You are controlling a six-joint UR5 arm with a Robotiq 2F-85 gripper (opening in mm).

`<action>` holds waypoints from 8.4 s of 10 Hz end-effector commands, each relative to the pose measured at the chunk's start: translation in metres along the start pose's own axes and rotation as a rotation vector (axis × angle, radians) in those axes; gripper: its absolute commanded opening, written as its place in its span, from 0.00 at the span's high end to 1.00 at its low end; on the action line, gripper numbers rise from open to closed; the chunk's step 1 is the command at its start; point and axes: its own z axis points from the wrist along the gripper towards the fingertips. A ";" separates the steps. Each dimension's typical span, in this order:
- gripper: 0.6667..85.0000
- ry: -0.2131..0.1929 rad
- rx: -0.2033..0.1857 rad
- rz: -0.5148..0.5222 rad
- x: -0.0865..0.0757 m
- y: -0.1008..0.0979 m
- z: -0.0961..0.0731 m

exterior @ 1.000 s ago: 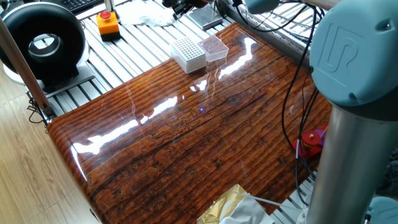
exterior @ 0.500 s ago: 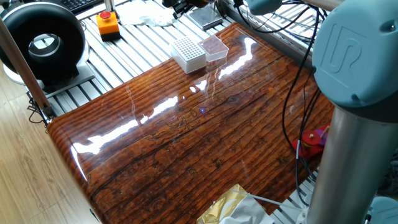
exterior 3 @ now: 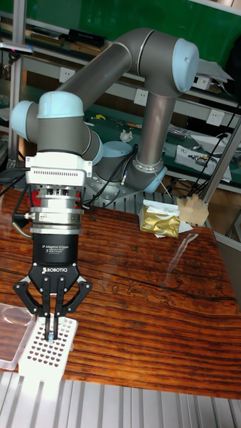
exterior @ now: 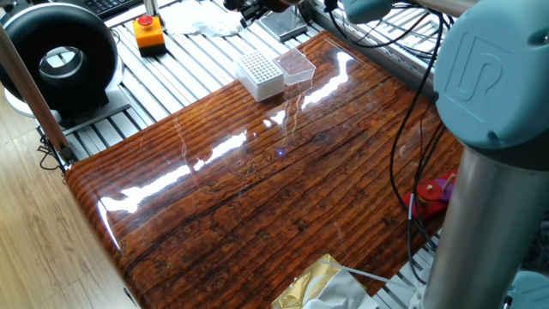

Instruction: Insert a medium pipette tip into the holder for medium pipette tips

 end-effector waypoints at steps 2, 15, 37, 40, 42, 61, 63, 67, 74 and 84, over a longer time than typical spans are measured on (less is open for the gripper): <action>1.00 -0.008 -0.014 -0.006 -0.001 0.001 -0.001; 1.00 0.047 0.020 -0.029 0.013 -0.008 -0.001; 1.00 -0.192 -0.005 -0.009 -0.025 0.001 -0.016; 1.00 -0.220 0.006 -0.025 -0.028 -0.004 -0.016; 1.00 -0.224 0.007 -0.018 -0.027 -0.005 -0.016; 1.00 -0.186 0.011 0.012 0.026 -0.010 0.000; 1.00 -0.188 0.012 0.011 0.027 -0.010 0.001; 1.00 -0.195 0.007 -0.005 0.035 -0.017 0.001; 1.00 -0.196 0.010 -0.007 0.036 -0.016 0.002; 1.00 -0.186 0.011 -0.004 0.043 -0.021 0.000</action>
